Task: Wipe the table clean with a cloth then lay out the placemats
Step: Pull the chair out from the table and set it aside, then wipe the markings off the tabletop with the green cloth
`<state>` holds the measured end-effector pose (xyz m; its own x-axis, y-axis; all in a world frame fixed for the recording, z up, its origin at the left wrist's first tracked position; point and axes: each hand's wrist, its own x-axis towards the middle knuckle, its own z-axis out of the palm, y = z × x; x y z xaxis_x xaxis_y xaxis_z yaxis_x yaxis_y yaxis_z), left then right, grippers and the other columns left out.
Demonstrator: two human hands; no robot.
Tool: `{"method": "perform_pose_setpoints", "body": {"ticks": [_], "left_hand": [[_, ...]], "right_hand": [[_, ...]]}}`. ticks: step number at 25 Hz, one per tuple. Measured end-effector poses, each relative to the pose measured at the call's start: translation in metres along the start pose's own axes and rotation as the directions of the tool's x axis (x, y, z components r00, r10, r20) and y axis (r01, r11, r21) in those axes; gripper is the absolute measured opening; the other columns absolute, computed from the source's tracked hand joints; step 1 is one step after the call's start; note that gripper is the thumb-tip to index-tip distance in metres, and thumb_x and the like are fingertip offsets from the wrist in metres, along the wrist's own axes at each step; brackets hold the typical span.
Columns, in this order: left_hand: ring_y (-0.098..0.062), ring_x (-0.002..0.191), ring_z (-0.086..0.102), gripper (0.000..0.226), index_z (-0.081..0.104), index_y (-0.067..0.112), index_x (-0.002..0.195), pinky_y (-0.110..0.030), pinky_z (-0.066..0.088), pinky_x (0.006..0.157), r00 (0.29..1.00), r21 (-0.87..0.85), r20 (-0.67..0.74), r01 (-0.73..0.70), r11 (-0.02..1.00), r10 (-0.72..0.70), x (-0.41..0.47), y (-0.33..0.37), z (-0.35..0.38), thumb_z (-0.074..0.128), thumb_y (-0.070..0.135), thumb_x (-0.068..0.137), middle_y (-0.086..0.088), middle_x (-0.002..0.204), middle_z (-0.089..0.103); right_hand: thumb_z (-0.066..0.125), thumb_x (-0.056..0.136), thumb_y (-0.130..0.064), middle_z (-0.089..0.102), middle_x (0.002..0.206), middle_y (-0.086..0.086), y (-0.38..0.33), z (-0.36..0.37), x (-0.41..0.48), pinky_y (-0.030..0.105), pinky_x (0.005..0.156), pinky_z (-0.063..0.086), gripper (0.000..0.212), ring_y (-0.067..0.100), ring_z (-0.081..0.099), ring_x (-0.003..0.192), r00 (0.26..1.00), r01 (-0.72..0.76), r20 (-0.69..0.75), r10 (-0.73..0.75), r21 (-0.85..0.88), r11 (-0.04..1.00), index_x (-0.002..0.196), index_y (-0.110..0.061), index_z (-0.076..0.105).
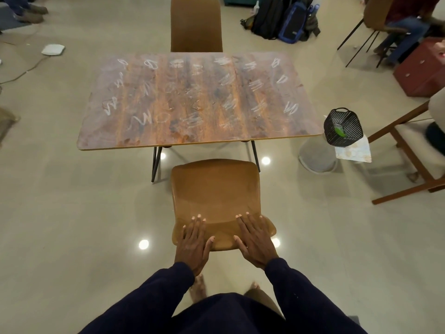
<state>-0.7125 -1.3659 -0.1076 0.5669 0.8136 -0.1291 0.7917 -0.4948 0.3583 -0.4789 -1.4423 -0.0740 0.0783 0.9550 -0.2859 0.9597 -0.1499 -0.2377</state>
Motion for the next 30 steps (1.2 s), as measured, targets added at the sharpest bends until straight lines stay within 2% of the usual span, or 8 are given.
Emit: {"method": "perform_pose_setpoints", "body": {"ticks": [5, 10, 14, 17, 19, 23, 27, 30], "left_hand": [[-0.037, 0.145, 0.053, 0.059, 0.043, 0.010, 0.155, -0.058, 0.044, 0.115, 0.993, 0.045, -0.007, -0.114, 0.992, 0.115, 0.020, 0.033, -0.001, 0.017, 0.045, 0.116, -0.017, 0.159, 0.052], [-0.037, 0.139, 0.060, 0.059, 0.055, 0.008, 0.148, -0.057, 0.052, 0.110, 0.989, 0.076, 0.038, -0.148, 0.986, 0.146, 0.060, 0.101, 0.002, 0.021, 0.044, 0.116, -0.018, 0.152, 0.058], [-0.035, 0.137, 0.061, 0.054, 0.054, 0.010, 0.146, -0.055, 0.053, 0.109, 0.986, 0.100, 0.013, -0.166, 0.981, 0.165, 0.098, 0.192, 0.014, 0.023, 0.041, 0.115, -0.016, 0.149, 0.061], [-0.034, 0.132, 0.064, 0.058, 0.063, 0.008, 0.140, -0.052, 0.055, 0.107, 0.977, 0.123, 0.003, -0.212, 0.969, 0.214, 0.132, 0.261, 0.021, 0.019, 0.039, 0.116, -0.016, 0.144, 0.065], [-0.033, 0.127, 0.067, 0.064, 0.068, 0.008, 0.134, -0.050, 0.058, 0.104, 0.968, 0.114, 0.007, -0.250, 0.962, 0.251, 0.161, 0.306, 0.027, 0.016, 0.040, 0.117, -0.015, 0.139, 0.068], [-0.032, 0.121, 0.071, 0.067, 0.072, 0.007, 0.130, -0.046, 0.060, 0.100, 0.947, 0.100, 0.007, -0.321, 0.942, 0.322, 0.221, 0.367, 0.048, 0.015, 0.040, 0.117, -0.014, 0.134, 0.071], [-0.033, 0.120, 0.072, 0.068, 0.072, 0.007, 0.129, -0.048, 0.060, 0.100, 0.940, 0.053, -0.005, -0.340, 0.939, 0.341, 0.309, 0.420, 0.074, 0.016, 0.042, 0.117, -0.015, 0.133, 0.072], [-0.032, 0.122, 0.071, 0.069, 0.072, 0.009, 0.131, -0.048, 0.056, 0.103, 0.911, 0.123, -0.039, -0.404, 0.907, 0.411, 0.389, 0.465, 0.098, 0.015, 0.043, 0.116, -0.014, 0.135, 0.071]], "right_hand": [[0.015, 0.115, -0.038, 0.063, 0.146, 0.013, 0.029, -0.006, -0.003, 0.060, 0.111, 0.049, 0.056, 0.035, 0.060, 0.136, 0.998, 0.039, -0.058, -0.035, 0.073, 0.997, 0.146, -0.010, 0.052], [0.013, 0.115, -0.036, 0.070, 0.135, 0.012, 0.114, -0.022, 0.000, 0.051, 0.106, 0.055, 0.061, 0.032, 0.068, 0.124, 0.984, 0.087, -0.165, -0.068, 0.109, 0.990, 0.136, -0.008, 0.062], [0.035, 0.107, -0.028, 0.072, 0.129, 0.010, 0.199, -0.051, -0.002, 0.045, 0.102, 0.057, 0.044, 0.028, 0.070, 0.117, 0.964, 0.133, -0.244, -0.104, 0.102, 0.986, 0.131, -0.009, 0.067], [0.039, 0.104, -0.024, 0.073, 0.126, 0.008, 0.264, -0.074, -0.011, 0.041, 0.100, 0.058, 0.042, 0.024, 0.070, 0.113, 0.930, 0.182, -0.330, -0.161, 0.034, 0.983, 0.130, -0.009, 0.068], [0.044, 0.104, -0.021, 0.073, 0.125, 0.008, 0.309, -0.093, -0.014, 0.040, 0.098, 0.058, 0.038, 0.023, 0.070, 0.111, 0.915, 0.154, -0.384, -0.122, 0.054, 0.987, 0.130, -0.008, 0.068], [0.071, 0.096, -0.012, 0.073, 0.126, 0.008, 0.395, -0.113, -0.016, 0.040, 0.097, 0.058, 0.038, 0.024, 0.071, 0.111, 0.898, 0.098, -0.436, -0.067, 0.050, 0.994, 0.133, -0.008, 0.065], [0.078, 0.090, -0.010, 0.074, 0.125, 0.008, 0.480, -0.135, 0.010, 0.040, 0.095, 0.058, 0.044, 0.026, 0.072, 0.110, 0.894, 0.027, -0.449, -0.003, 0.048, 0.998, 0.132, -0.008, 0.066], [0.081, 0.087, -0.010, 0.074, 0.126, 0.011, 0.557, -0.157, 0.049, 0.043, 0.095, 0.059, 0.045, 0.029, 0.073, 0.111, 0.900, -0.055, -0.431, 0.066, 0.038, 0.998, 0.130, -0.007, 0.068]]}}
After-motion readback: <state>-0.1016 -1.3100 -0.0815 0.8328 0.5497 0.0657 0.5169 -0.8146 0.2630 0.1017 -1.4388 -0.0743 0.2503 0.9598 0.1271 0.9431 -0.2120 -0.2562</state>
